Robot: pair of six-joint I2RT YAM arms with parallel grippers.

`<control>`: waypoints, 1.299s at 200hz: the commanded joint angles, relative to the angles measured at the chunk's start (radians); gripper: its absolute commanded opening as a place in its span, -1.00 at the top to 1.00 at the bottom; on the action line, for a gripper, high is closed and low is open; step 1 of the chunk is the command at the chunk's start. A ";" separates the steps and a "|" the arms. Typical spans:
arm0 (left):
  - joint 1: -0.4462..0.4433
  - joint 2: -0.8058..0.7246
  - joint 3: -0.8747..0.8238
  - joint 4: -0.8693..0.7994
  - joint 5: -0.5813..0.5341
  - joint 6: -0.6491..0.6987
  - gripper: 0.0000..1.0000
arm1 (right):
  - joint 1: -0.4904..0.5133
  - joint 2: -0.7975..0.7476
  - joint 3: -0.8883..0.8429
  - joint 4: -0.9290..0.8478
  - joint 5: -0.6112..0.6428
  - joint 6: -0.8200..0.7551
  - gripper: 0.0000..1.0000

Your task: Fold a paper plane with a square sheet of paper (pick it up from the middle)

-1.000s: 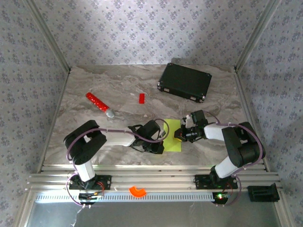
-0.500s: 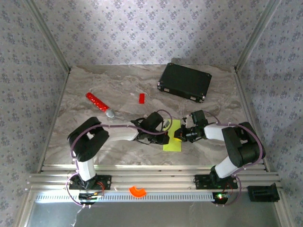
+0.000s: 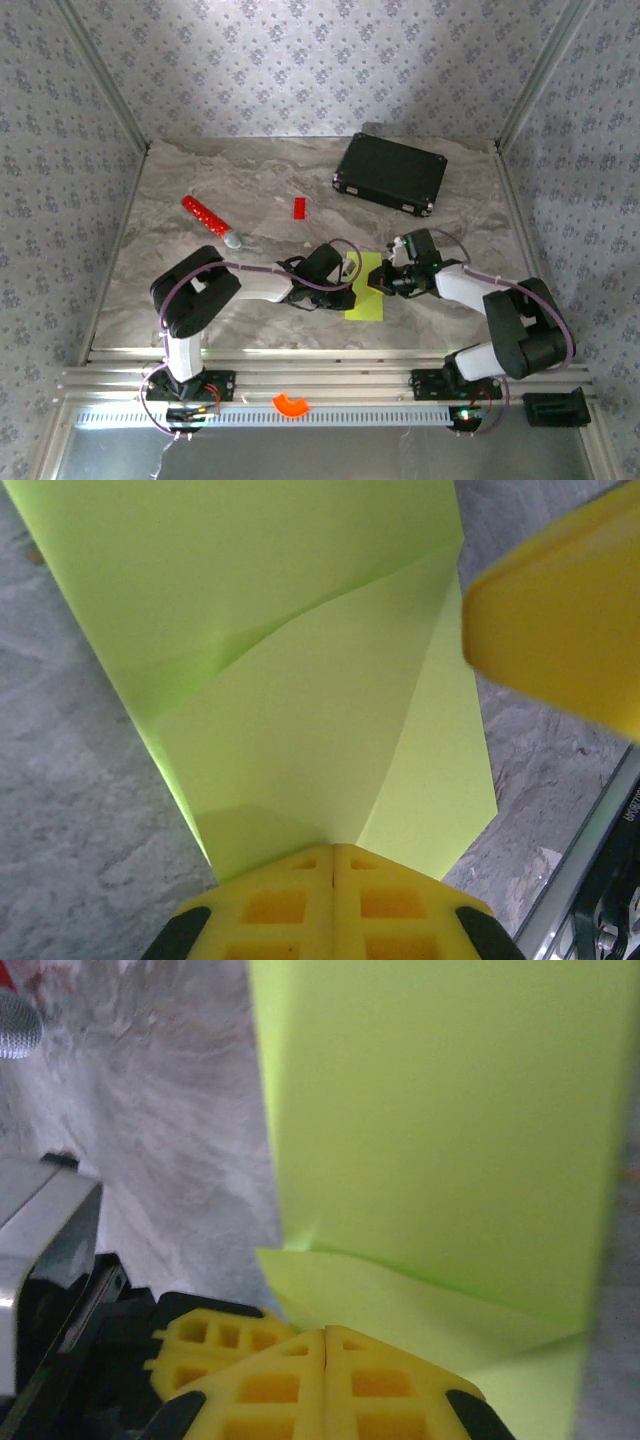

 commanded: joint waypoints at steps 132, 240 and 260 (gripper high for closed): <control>-0.016 0.039 -0.042 -0.150 -0.045 0.006 1.00 | -0.228 0.136 -0.039 0.047 -0.051 -0.039 1.00; -0.019 0.028 0.007 -0.173 -0.042 0.013 1.00 | -0.068 0.057 -0.028 0.035 0.008 -0.001 1.00; -0.019 0.009 0.035 -0.199 -0.038 0.026 1.00 | -0.093 0.089 -0.052 0.022 0.031 -0.008 1.00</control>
